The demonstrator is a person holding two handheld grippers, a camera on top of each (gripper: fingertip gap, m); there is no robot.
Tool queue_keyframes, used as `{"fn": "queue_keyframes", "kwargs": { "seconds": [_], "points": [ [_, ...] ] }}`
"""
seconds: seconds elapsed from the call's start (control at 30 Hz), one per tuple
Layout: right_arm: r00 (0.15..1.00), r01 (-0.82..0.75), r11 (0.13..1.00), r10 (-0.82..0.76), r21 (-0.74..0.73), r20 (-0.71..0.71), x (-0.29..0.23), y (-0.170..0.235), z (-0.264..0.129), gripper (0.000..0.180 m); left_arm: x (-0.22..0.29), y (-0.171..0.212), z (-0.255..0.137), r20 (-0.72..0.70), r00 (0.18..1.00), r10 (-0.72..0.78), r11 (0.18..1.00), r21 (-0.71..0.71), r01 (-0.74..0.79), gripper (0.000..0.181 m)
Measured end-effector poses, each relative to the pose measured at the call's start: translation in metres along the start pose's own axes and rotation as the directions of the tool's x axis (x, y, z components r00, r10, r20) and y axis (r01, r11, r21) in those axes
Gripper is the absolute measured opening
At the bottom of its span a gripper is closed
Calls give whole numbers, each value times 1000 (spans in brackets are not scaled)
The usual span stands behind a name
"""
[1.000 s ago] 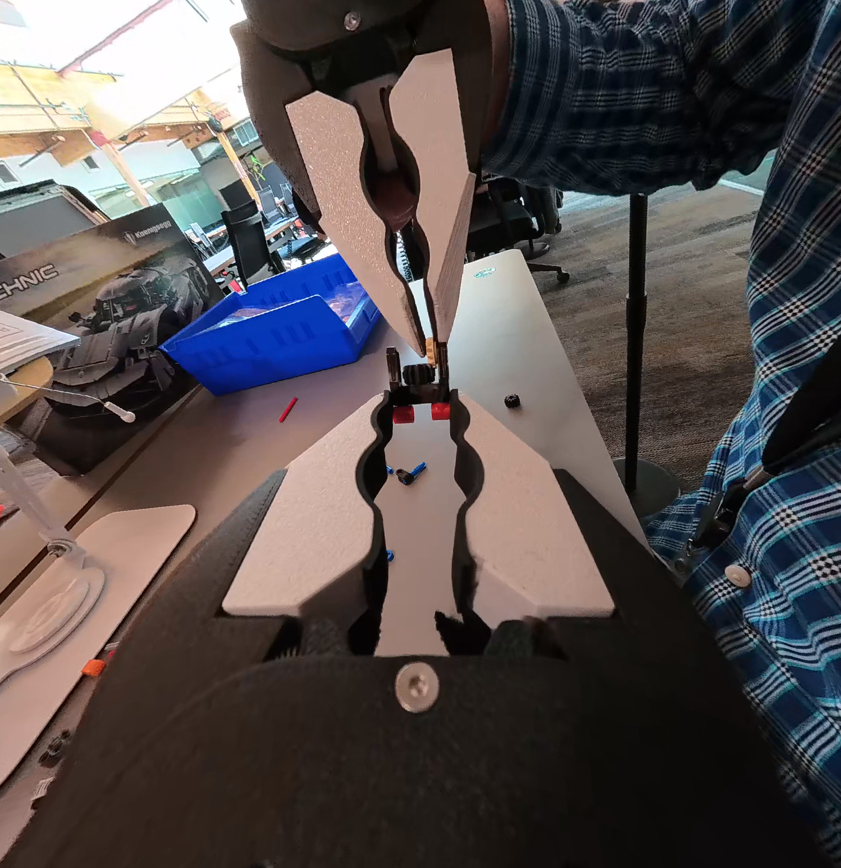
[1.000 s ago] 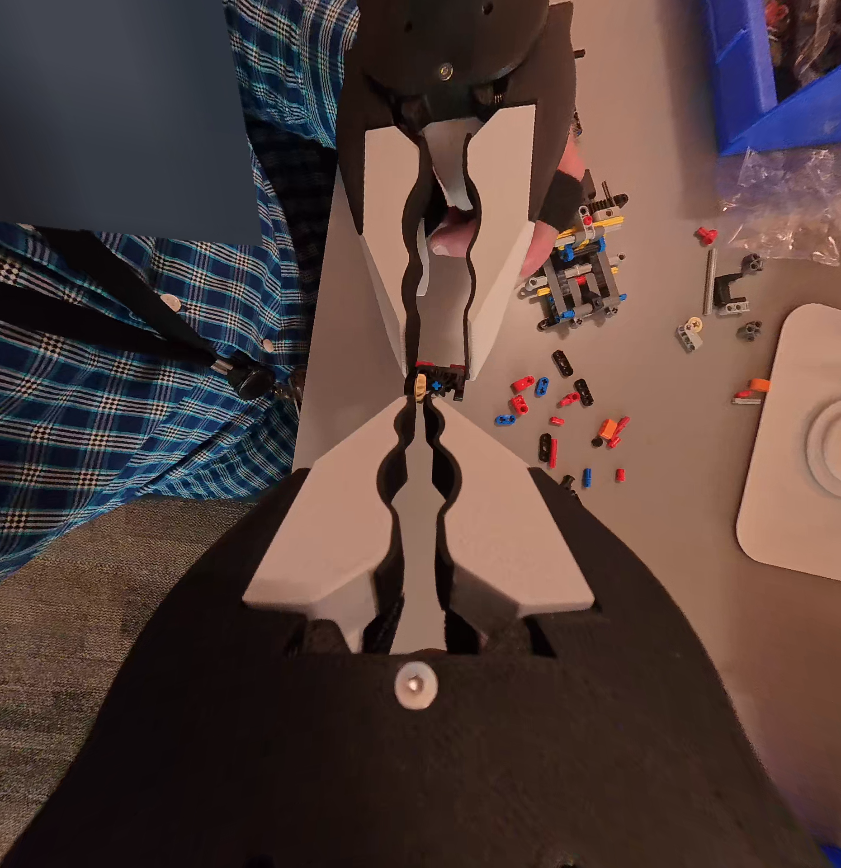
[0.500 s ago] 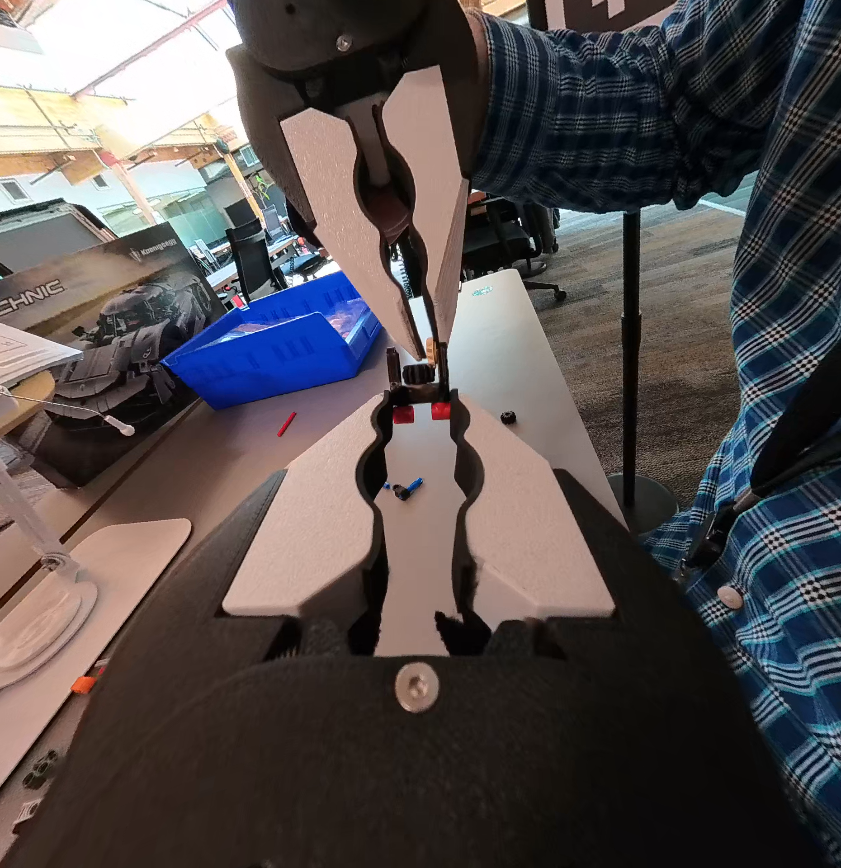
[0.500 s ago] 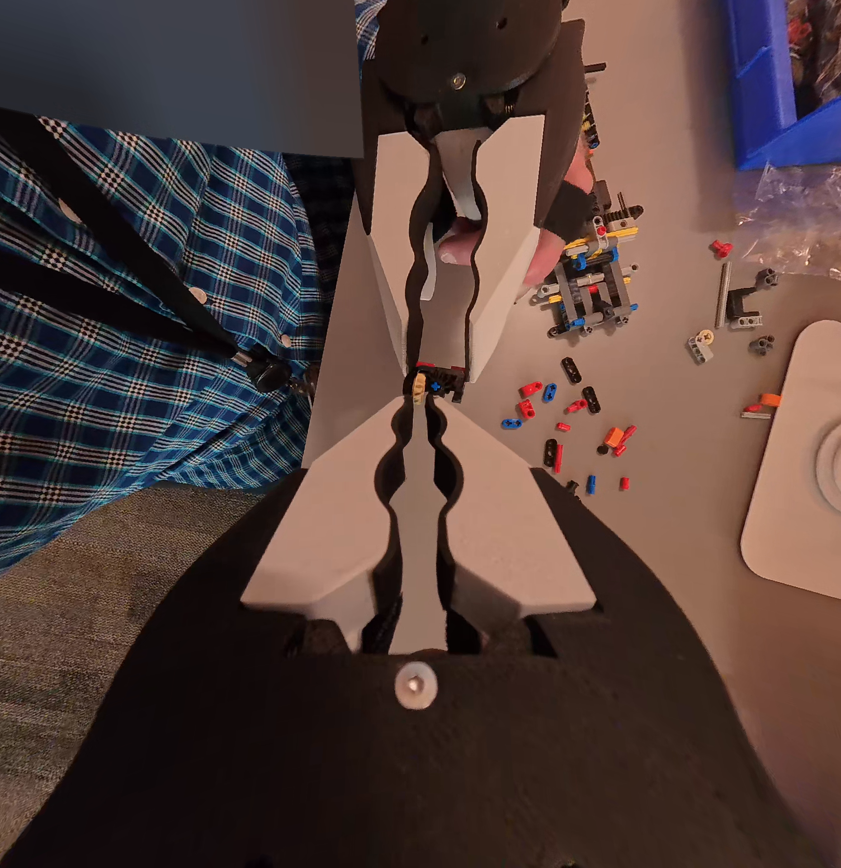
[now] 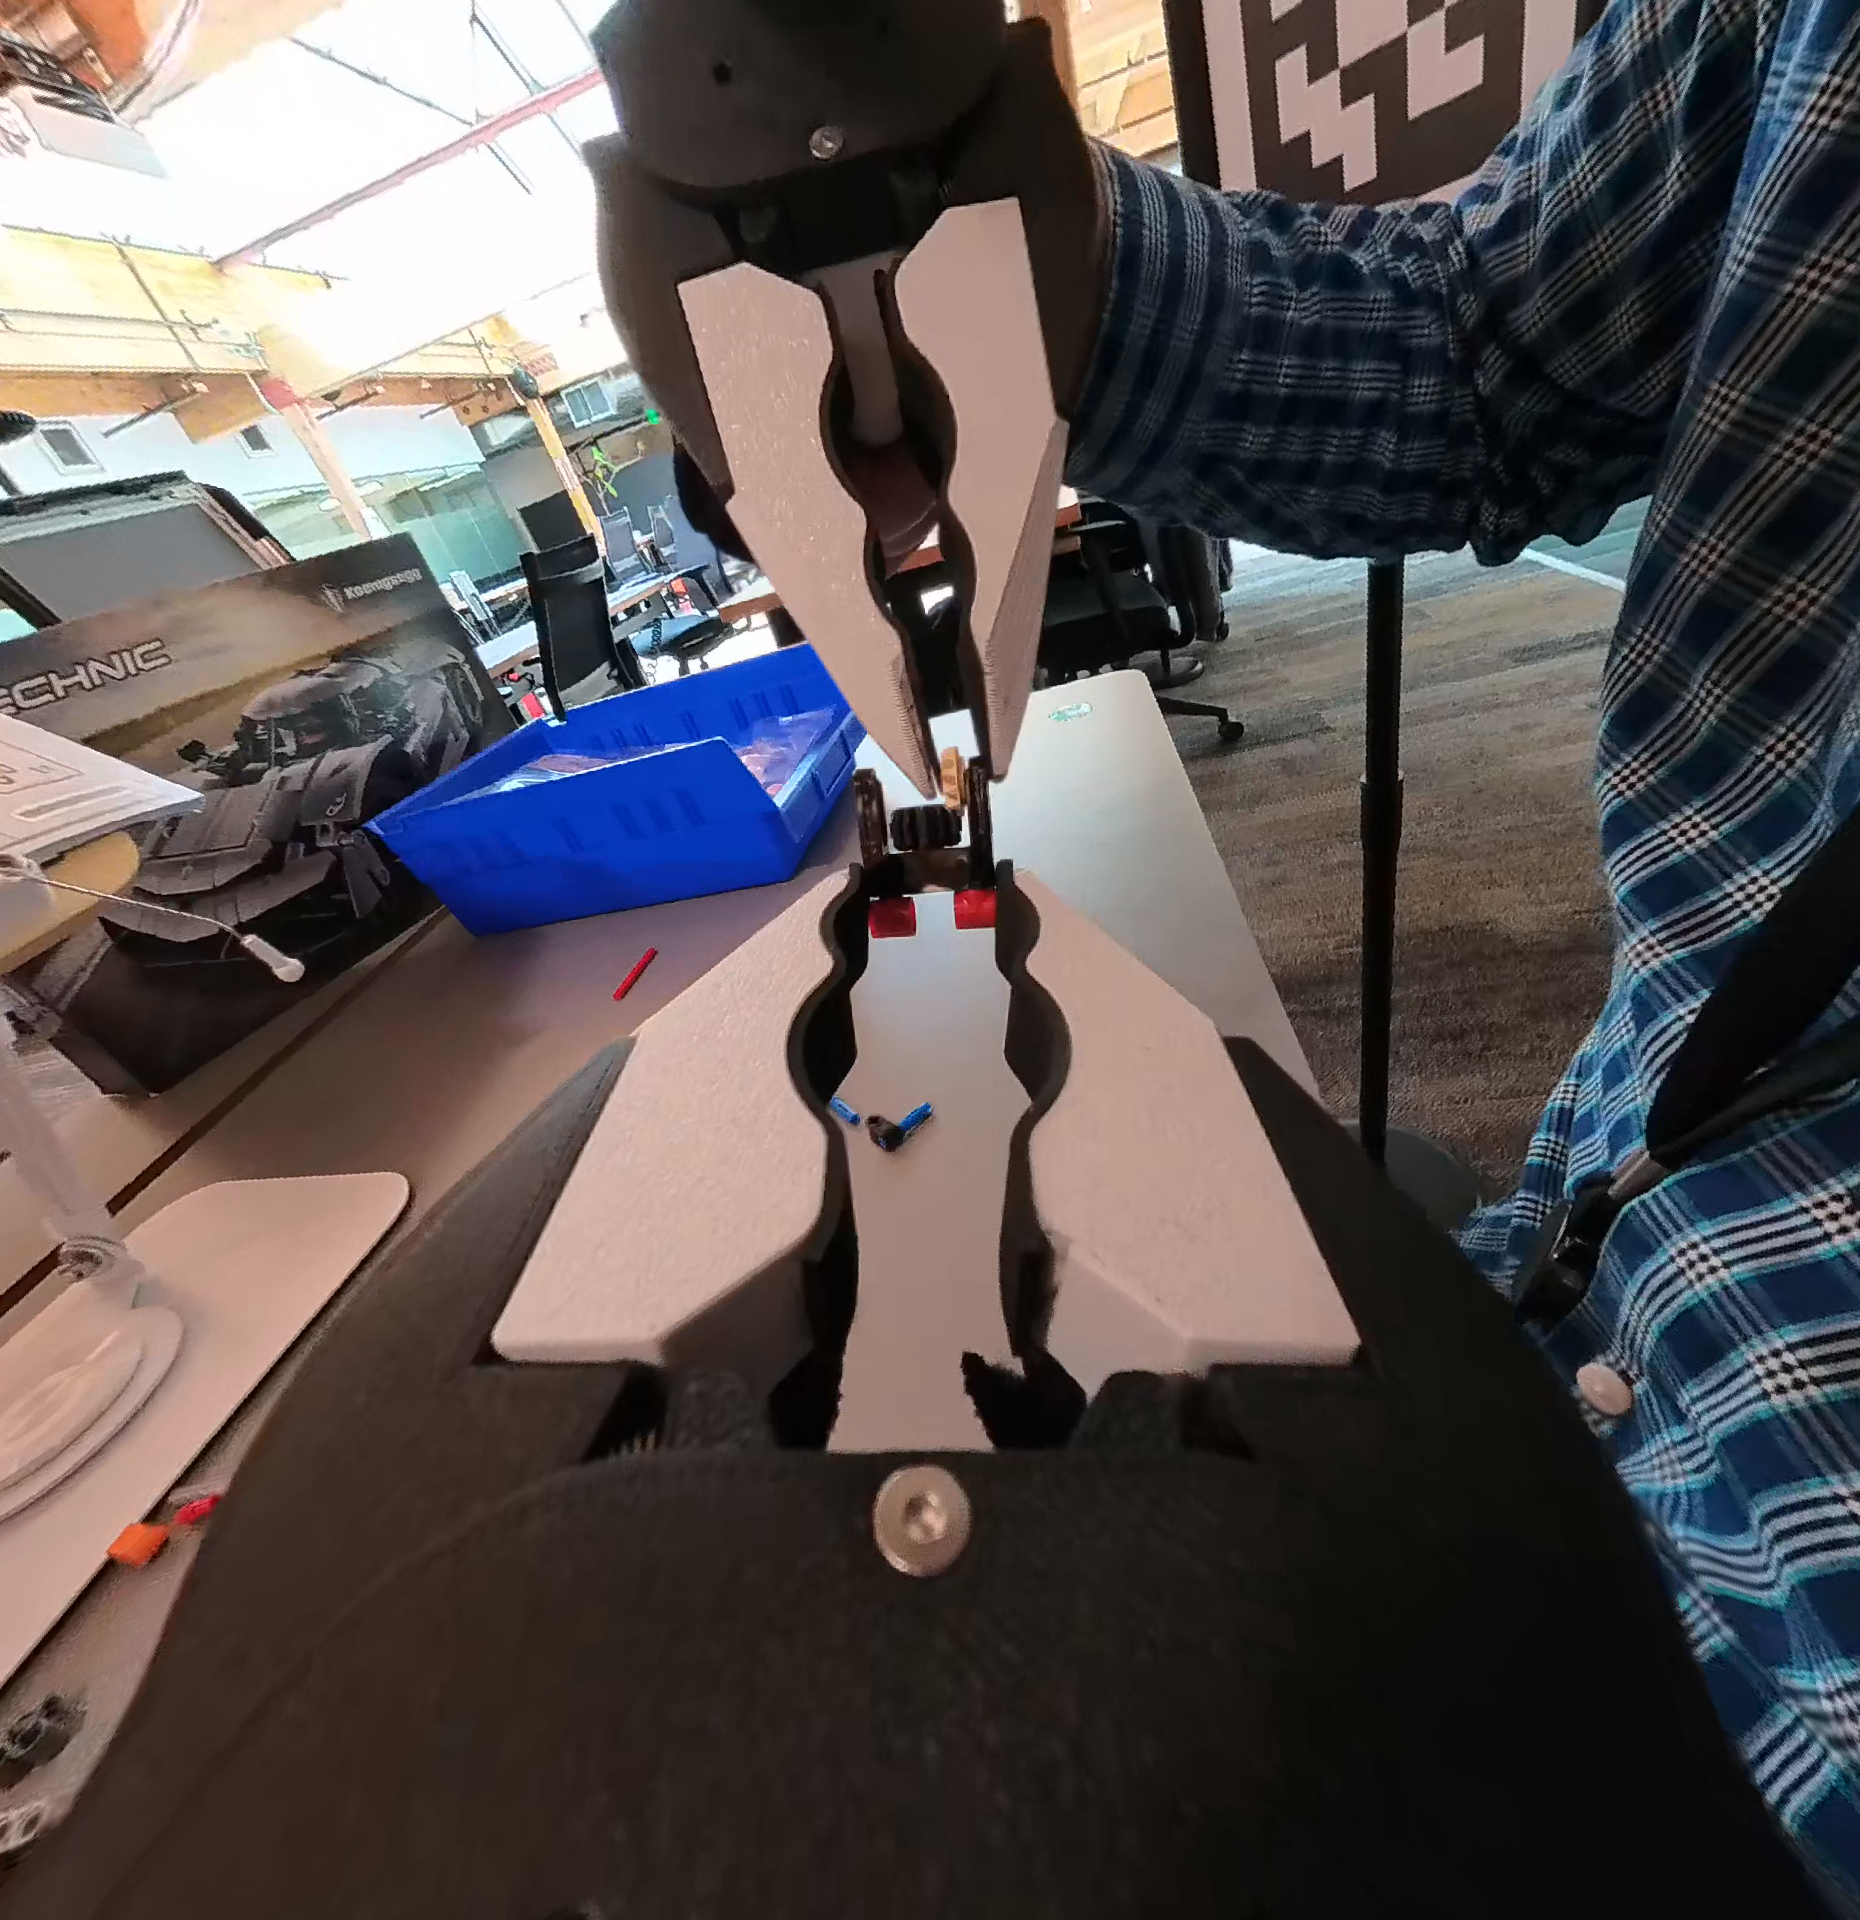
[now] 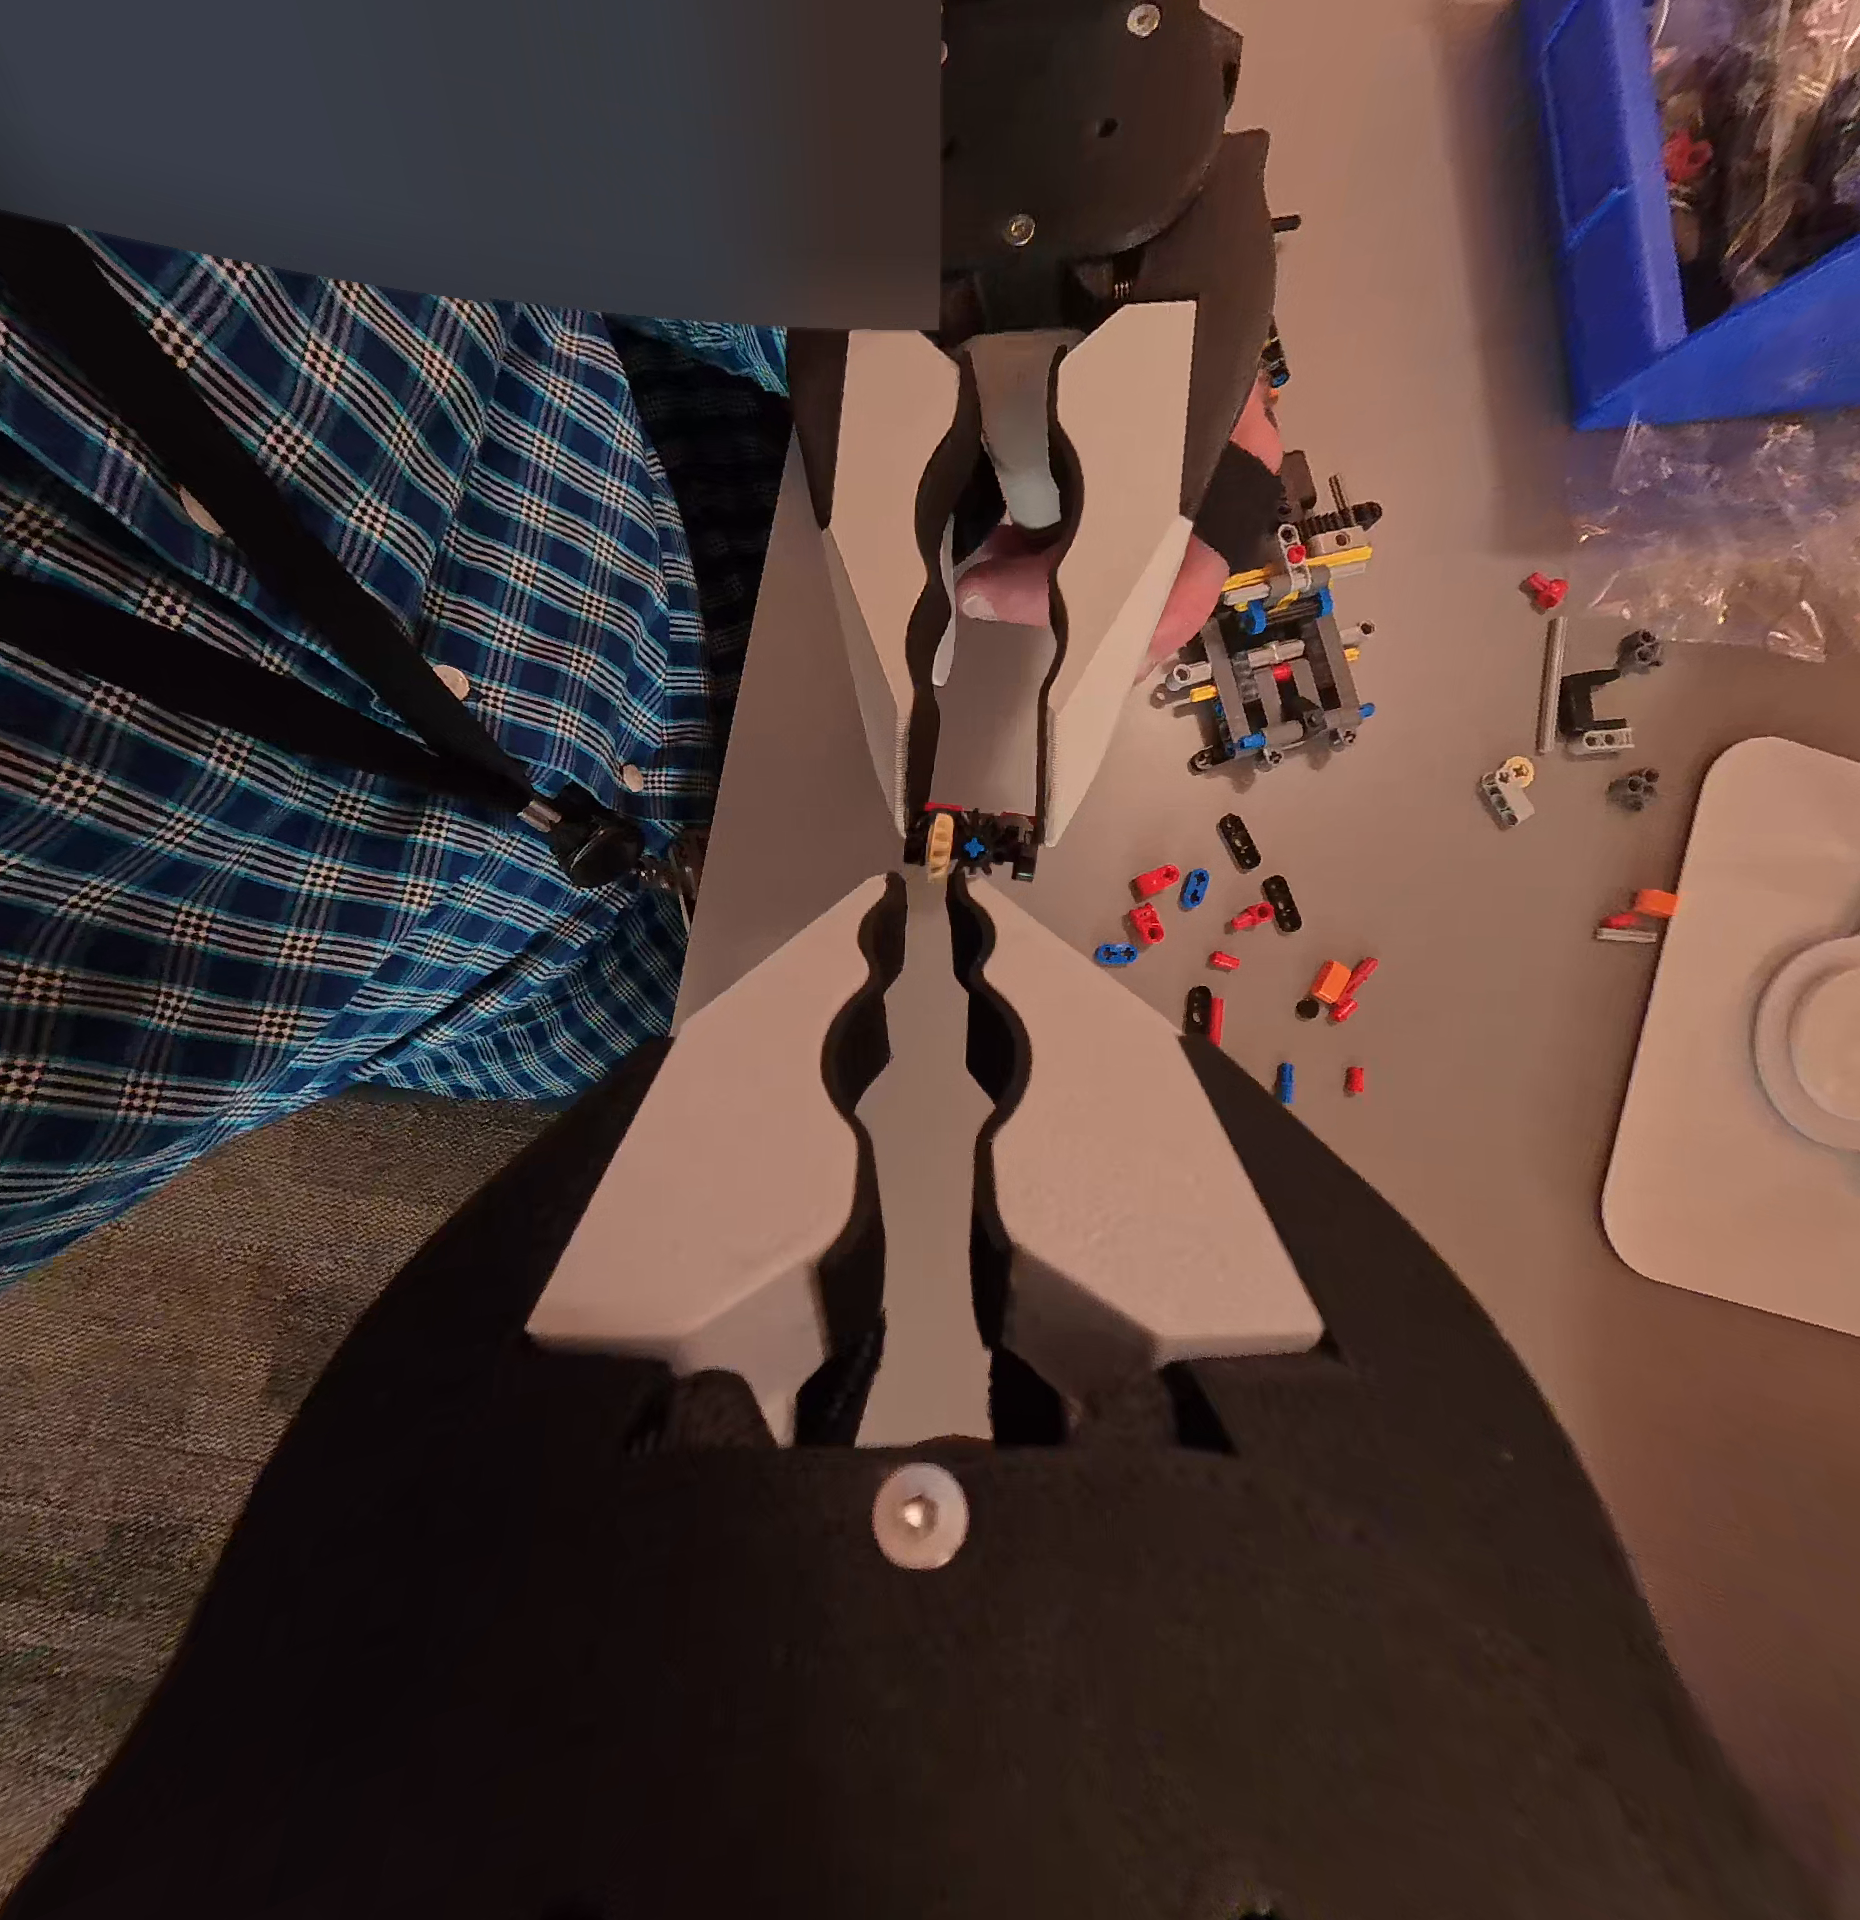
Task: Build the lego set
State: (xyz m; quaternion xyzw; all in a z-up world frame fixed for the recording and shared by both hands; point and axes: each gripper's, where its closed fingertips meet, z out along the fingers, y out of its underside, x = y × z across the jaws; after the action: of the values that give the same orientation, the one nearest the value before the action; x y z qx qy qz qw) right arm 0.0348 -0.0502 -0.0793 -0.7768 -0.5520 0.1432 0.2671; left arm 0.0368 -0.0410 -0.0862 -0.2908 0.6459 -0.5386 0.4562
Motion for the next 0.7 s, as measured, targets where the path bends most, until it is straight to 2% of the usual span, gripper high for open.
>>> {"fn": "queue_keyframes", "kwargs": {
  "seconds": [0.2, 0.43, 0.53, 0.7],
  "points": [
    [999, -4, 998, 7, 57, -51, 6, -8, -12, 7, -6, -6, -1, 7, 998, -65, 997, 43, 65, 22],
    [980, 46, 978, -6, 201, -197, 17, -28, -28, 17, -19, -21, -6, -18, 975, -222, 963, 153, 222, 22],
    [951, 103, 969, -29, 226, -309, 25, -33, -30, 21, -23, -25, -5, -28, 965, -262, 948, 180, 262, 22],
    [924, 138, 957, -32, 257, -380, 27, -36, -30, 17, -27, -31, -4, -38, 956, -290, 933, 212, 291, 22]
  ]
}}
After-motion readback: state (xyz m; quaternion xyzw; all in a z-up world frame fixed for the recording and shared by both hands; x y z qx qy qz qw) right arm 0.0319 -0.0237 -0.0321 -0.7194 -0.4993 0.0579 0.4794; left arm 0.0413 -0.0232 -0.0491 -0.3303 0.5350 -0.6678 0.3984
